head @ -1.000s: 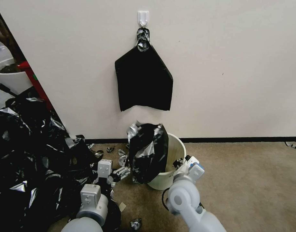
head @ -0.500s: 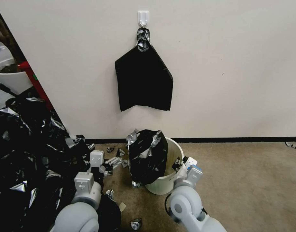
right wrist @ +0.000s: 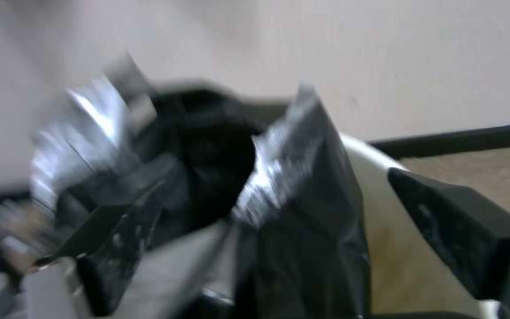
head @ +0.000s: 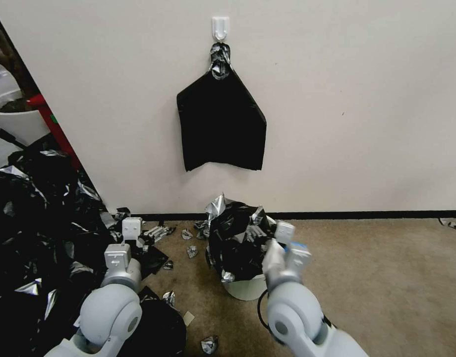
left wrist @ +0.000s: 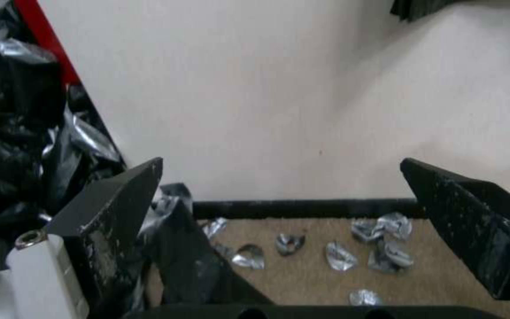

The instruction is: Place a trash bag onto the trash bin.

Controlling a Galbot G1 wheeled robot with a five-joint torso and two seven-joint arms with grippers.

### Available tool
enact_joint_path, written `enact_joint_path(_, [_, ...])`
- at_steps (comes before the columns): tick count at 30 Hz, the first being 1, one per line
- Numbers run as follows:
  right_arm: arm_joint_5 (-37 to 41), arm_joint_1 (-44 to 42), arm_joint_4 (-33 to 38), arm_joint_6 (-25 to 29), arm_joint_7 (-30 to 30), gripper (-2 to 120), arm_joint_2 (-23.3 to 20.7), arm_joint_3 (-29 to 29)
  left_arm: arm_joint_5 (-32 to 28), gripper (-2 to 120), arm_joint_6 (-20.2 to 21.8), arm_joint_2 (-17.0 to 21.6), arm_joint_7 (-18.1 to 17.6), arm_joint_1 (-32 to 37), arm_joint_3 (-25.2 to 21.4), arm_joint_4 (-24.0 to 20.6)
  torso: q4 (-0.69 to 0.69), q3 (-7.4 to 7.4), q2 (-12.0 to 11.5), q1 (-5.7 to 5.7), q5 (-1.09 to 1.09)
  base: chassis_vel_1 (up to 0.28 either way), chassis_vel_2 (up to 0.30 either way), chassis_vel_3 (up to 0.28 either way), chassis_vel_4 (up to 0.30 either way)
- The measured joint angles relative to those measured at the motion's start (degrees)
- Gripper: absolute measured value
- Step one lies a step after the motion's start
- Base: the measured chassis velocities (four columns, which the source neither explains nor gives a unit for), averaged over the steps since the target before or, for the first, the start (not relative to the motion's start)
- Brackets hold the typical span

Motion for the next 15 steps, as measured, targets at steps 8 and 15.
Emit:
enact_joint_path(8, [4.2, 8.9, -9.2, -6.8, 8.0, 100, 3.3, -2.5, 0.3, 100, -0.5, -0.3, -0.1, 1.8, -0.7, -0.8, 0.00, 0.00, 0.0, 0.00, 0.00, 0.000, 0.000, 0.000, 0.000])
enact_joint_path(15, [11.7, 11.2, -10.0, -8.9, 11.6, 100, 3.5, -2.3, 0.4, 100, -0.9, -0.6, -0.3, 1.5, -0.4, -0.3, 0.00, 0.00, 0.0, 0.00, 0.00, 0.000, 0.000, 0.000, 0.000])
